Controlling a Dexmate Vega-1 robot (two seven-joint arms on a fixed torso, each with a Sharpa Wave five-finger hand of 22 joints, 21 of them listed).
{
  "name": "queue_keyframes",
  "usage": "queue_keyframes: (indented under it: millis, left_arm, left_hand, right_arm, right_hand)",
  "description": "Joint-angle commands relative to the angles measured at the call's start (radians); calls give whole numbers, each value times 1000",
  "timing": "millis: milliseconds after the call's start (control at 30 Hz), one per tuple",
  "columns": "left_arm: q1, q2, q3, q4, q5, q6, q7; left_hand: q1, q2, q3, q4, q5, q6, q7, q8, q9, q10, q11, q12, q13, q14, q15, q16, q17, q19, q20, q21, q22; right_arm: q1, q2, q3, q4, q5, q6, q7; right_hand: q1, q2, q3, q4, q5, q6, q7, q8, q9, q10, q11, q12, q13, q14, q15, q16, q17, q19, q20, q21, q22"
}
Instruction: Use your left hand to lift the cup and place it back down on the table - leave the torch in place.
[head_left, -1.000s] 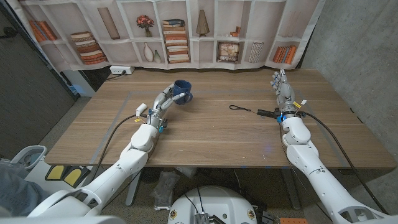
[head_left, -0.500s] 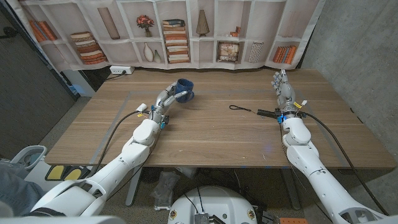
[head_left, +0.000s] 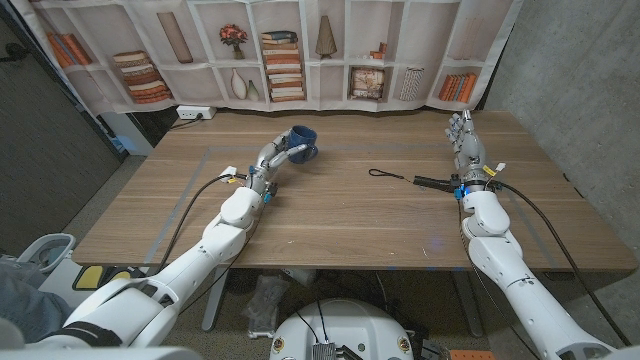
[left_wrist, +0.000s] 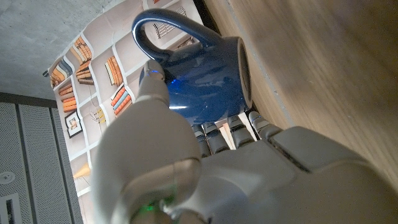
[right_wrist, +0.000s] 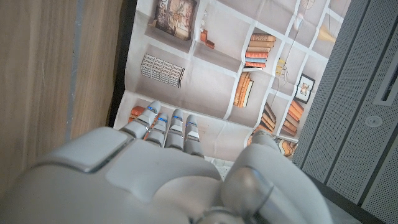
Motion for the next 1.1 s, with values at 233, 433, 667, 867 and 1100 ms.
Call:
queue_keyframes:
  millis: [233,433,667,867,1100]
  left_arm:
    - [-91,-80,16,191,-24,-43,-55]
    - [-124,-106,25,264,-25,-61,-79]
    - [-157,-133,34,339,-25,-74,-105]
    - [-186,-157,38,411,-27,-90,-125]
    - [-221,-186,37,500,-34,-105,-149]
  left_hand:
    - [-9,9,57,60,7,54,-41,12,3,-14,0,1,3,-4,-102,0,6,-10,4,0,3]
    - [-9,7,56,60,7,55,-41,11,3,-18,3,1,4,-5,-102,0,6,-11,4,1,3]
    - [-11,2,54,59,7,47,-38,7,4,-25,1,1,4,-8,-101,0,6,-14,2,1,3]
    - [-13,-1,52,59,7,42,-36,6,4,-28,1,2,5,-12,-100,-1,6,-14,5,1,3]
    - [-14,-1,53,60,7,44,-34,6,5,-29,1,4,5,-14,-98,0,6,-16,8,1,3]
  right_arm:
    - [-31,-28,13,-38,7,10,-35]
    - [-32,-28,13,-32,12,13,-40]
    - [-34,-31,13,-27,12,17,-41]
    - [-36,-30,15,-30,16,14,-49]
    - [-34,-30,14,-25,16,14,-50]
  right_hand:
    - [0,9,-2,1,4,2,-2,2,3,1,-2,1,5,5,-1,-2,4,9,-15,-7,5]
    - [0,10,-2,1,4,2,-1,2,3,2,-3,1,5,6,-1,-2,4,10,-15,-8,5]
    - [-1,11,-3,1,4,2,-1,2,3,2,-2,1,5,5,-1,-2,4,10,-15,-10,5]
    - [-1,11,-3,1,4,2,-1,2,3,2,-3,1,5,4,-2,-3,4,11,-14,-11,5]
    - [-1,11,-4,1,4,2,-1,2,3,2,-2,1,5,5,-2,-3,4,11,-14,-13,5]
